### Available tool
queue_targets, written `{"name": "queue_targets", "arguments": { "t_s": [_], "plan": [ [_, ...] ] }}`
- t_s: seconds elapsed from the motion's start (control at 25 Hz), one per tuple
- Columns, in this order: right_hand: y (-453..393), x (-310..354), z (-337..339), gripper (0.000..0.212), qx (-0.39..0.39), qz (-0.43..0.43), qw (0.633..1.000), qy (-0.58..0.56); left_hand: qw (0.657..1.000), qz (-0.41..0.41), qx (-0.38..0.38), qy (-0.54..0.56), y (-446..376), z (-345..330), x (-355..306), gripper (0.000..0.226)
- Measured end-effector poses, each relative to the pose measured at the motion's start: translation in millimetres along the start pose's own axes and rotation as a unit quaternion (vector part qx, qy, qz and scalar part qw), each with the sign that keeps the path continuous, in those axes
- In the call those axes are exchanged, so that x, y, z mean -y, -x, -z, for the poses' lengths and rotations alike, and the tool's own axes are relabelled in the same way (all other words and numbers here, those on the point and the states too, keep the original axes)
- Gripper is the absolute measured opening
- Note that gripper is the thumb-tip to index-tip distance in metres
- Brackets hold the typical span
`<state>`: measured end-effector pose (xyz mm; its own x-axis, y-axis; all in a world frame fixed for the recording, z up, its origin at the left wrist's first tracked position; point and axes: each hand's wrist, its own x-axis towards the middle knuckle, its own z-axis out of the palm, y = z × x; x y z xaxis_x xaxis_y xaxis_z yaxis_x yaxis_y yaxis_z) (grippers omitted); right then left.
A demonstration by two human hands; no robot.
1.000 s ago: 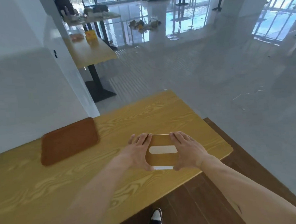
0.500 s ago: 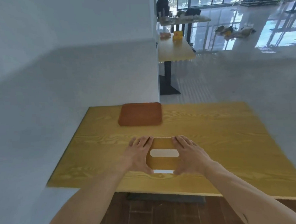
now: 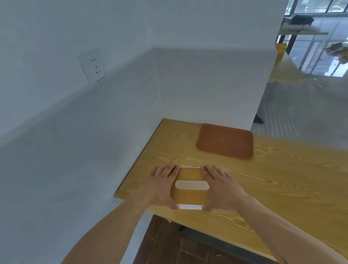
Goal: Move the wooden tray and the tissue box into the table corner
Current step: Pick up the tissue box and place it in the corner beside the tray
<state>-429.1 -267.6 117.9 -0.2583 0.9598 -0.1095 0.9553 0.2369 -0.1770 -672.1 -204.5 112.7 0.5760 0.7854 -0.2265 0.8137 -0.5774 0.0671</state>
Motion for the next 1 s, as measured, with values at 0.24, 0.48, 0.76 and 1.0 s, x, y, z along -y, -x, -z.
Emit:
{"name": "queue_targets", "arguments": {
  "t_s": [0.24, 0.48, 0.76, 1.0],
  "plan": [
    [-59, 53, -12, 0.135, -0.002, -0.014, 1.000, -0.005, 1.000, -0.018, 0.000, 0.014, 2, 0, 83, 0.136],
    [-99, 72, -23, 0.136, 0.020, -0.039, 0.999, -0.004, 0.999, -0.032, 0.035, 0.021, -18, -5, 126, 0.136],
    [-159, 47, -38, 0.136, 0.049, -0.050, 0.997, -0.025, 0.997, -0.031, 0.062, 0.036, -74, -10, 154, 0.134],
    [-228, 3, -43, 0.137, 0.060, -0.044, 0.996, -0.045, 0.995, -0.007, 0.090, 0.035, -148, 0, 168, 0.132]
  ]
}}
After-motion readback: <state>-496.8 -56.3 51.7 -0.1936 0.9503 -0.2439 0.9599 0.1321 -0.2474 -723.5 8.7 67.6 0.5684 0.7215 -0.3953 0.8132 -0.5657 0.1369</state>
